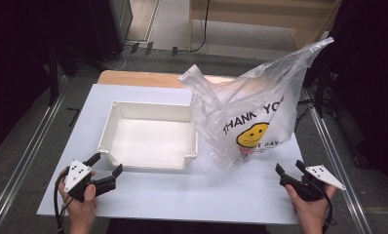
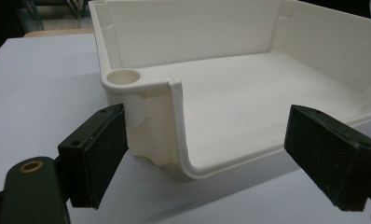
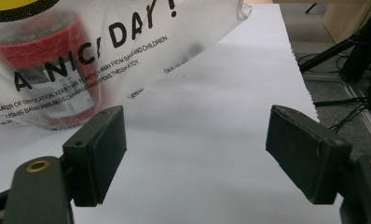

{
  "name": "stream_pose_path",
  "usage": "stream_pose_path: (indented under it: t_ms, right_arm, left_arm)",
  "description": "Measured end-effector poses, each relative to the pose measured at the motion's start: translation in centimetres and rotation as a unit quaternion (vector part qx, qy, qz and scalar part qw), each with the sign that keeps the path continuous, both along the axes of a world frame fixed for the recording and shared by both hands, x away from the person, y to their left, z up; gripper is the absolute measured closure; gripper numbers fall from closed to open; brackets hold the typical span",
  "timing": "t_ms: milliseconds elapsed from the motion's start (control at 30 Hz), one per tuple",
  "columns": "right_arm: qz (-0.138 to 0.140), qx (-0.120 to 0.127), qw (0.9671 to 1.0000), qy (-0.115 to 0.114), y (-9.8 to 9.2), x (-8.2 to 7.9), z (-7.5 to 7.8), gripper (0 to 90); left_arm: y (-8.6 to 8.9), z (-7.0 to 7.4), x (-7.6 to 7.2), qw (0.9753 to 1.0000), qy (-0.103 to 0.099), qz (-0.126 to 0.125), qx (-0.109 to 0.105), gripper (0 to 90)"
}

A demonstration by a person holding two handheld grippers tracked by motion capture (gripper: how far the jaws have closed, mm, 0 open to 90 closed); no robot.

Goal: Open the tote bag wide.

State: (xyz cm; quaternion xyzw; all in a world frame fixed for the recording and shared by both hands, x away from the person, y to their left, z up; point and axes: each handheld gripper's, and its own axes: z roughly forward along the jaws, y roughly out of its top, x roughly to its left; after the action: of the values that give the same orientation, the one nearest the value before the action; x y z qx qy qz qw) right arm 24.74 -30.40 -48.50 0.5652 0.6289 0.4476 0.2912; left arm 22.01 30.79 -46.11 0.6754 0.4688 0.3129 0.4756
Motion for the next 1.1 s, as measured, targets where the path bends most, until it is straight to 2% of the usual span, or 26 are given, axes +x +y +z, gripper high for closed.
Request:
stream_pose_path:
  t_ms: [100, 200, 367, 500, 667, 767, 867, 1033, 1100]
  right_arm:
    - [-0.001, 0.005, 1.0, -0.003, -0.2, 0.0, 0.0, 20.4]
    - [0.0, 0.01, 0.9999, -0.006, -0.3, -0.1, 0.1, 20.4]
    - [0.01, 0.056, 0.9984, -0.007, -0.5, 0.0, 0.9, 20.2]
    - [0.015, 0.049, 0.9986, -0.017, 0.0, -0.2, 1.5, 19.7]
    - [0.037, 0.027, 0.9984, -0.031, 1.7, -0.9, 3.2, 16.9]
    - [0.046, 0.045, 0.9972, -0.038, 2.2, -0.9, 4.1, 16.2]
    - [0.047, 0.045, 0.9968, -0.046, 2.6, -1.0, 4.7, 16.1]
    - [0.049, 0.04, 0.9969, -0.046, 2.9, -0.7, 5.1, 15.6]
    - [0.051, 0.036, 0.9967, -0.051, 2.9, -0.5, 5.6, 15.5]
  left_arm:
    - [-0.1, 0.0, 0.1, 1.0, 0.001, 0.002, 0.005, 13.4]
    - [0.0, 0.0, 0.1, 1.0, -0.001, 0.003, -0.003, 13.4]
    - [-0.1, 0.0, -0.1, 0.9999, -0.007, 0.007, 0.002, 13.5]
    - [-0.2, 0.1, -0.2, 0.9999, -0.01, 0.0, 0.006, 13.5]
    - [-0.3, 0.6, -0.2, 0.9998, -0.016, -0.005, -0.011, 13.5]
    - [-0.6, 0.6, -0.2, 0.9998, -0.014, -0.004, -0.013, 13.7]
    - [-1.0, 0.8, -0.1, 0.9998, -0.013, -0.008, -0.012, 13.7]
    - [-1.3, 0.9, 0.0, 0.9998, -0.013, -0.013, -0.008, 13.8]
    - [-1.5, 1.2, -0.1, 0.9997, -0.014, -0.011, -0.015, 13.7]
